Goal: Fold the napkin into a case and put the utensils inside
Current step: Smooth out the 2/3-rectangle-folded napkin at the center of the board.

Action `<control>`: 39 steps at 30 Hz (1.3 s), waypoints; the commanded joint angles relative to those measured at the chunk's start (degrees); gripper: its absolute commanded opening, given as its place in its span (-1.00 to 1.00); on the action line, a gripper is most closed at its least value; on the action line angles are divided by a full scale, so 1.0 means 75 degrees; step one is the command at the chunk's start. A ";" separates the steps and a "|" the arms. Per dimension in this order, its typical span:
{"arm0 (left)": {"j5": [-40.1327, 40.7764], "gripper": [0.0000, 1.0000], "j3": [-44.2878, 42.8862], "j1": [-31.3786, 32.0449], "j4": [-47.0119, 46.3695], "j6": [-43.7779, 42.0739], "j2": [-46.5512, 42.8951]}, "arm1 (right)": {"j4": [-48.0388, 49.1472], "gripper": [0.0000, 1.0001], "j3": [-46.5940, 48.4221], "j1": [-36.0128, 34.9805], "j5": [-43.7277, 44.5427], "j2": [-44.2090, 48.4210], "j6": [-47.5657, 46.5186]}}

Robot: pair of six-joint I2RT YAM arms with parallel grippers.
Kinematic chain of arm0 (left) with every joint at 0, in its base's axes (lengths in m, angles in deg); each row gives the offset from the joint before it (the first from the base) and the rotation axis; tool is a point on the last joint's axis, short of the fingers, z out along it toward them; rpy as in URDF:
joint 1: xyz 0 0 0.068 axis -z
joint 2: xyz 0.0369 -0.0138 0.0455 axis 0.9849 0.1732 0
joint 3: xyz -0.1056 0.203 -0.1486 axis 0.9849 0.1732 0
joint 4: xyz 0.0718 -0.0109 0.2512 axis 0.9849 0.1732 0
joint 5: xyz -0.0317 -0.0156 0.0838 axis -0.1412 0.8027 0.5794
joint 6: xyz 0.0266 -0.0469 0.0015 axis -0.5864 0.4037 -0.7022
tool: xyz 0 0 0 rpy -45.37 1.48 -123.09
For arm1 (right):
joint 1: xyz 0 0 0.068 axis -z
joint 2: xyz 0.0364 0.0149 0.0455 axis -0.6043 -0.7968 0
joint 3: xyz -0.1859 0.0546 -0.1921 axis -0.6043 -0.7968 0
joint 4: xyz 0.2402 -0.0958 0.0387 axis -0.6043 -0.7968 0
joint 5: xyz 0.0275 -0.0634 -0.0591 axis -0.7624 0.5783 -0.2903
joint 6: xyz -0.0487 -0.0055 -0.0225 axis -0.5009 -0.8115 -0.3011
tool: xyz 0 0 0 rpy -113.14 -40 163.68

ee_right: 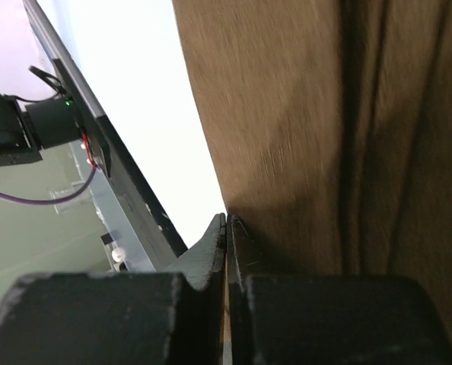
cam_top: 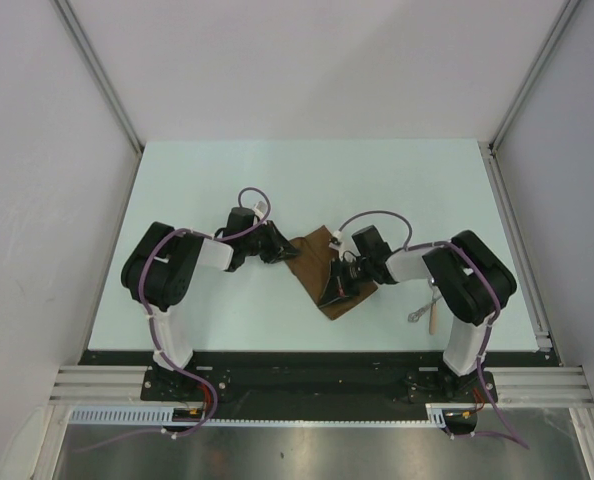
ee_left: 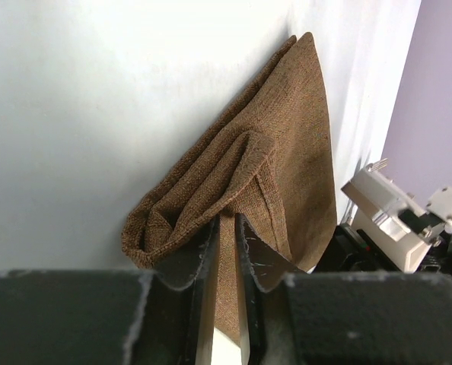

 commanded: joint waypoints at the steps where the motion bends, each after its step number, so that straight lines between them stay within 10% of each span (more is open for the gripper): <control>1: 0.0382 -0.64 -0.0002 -0.0045 0.0210 -0.0188 0.0064 | -0.0401 -1.00 -0.0478 0.0037 0.0118 0.0749 -0.0449; 29: 0.0405 -0.49 -0.0716 0.0423 0.1439 -0.0832 -0.1459 | -0.1077 -1.00 -0.1324 0.0552 0.0691 0.2494 -0.0484; 39: 0.0370 -0.53 -0.1279 0.0470 0.1335 -0.0586 -0.0687 | -0.2148 -0.57 -0.0374 0.2542 0.2039 0.3528 -0.0567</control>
